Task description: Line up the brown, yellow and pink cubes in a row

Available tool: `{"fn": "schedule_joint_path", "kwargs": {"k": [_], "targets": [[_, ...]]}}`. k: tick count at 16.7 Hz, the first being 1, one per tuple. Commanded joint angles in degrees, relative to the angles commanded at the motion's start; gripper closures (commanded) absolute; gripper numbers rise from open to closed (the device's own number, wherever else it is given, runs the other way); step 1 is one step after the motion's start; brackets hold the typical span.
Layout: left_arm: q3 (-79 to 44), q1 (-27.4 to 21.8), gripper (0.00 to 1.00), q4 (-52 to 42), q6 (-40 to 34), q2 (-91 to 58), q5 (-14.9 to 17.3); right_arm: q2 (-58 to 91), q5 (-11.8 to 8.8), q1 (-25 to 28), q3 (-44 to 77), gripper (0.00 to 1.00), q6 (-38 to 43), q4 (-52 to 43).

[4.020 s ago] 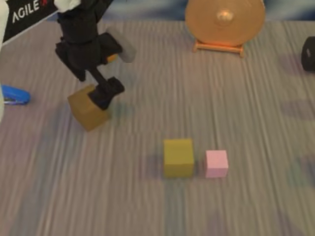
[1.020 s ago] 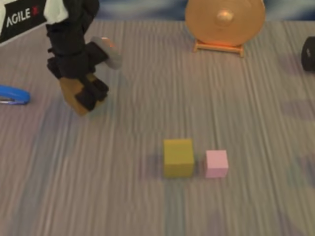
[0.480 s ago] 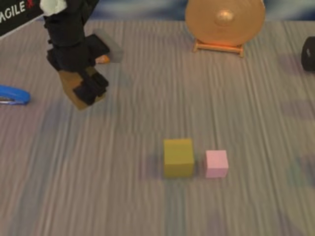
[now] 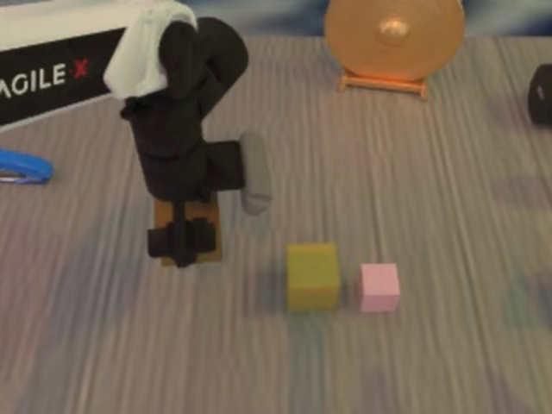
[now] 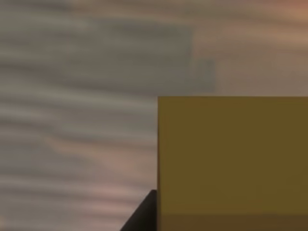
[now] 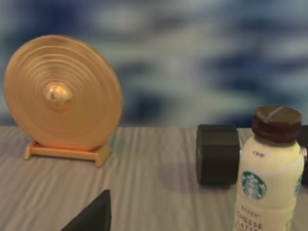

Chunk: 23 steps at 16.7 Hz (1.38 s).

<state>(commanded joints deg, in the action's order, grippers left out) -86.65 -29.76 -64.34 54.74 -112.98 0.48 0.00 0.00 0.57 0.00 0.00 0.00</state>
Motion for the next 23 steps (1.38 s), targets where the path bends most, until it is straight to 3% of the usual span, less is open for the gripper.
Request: {"fn": "schedule_joint_path", "kwargs": {"k": [3,8,15,20,23], "targets": [[3.3,-2.4,1.00,1.1,3.1,3.2,0.0,0.0,0.0,0.0,0.0,0.00,0.0,0.0],[3.4,-2.1,1.00,1.1,3.1,2.9,0.0,0.0,0.0,0.0,0.0,0.00,0.0,0.0],[11.2,-2.6,1.00,14.1,3.0,-1.6,0.0,0.0,0.0,0.0,0.0,0.00,0.0,0.0],[12.3,-2.7,1.00,15.6,3.0,-2.4,0.0,0.0,0.0,0.0,0.0,0.00,0.0,0.0],[12.3,-2.7,0.77,15.6,3.0,-2.4,0.0,0.0,0.0,0.0,0.0,0.00,0.0,0.0]]}}
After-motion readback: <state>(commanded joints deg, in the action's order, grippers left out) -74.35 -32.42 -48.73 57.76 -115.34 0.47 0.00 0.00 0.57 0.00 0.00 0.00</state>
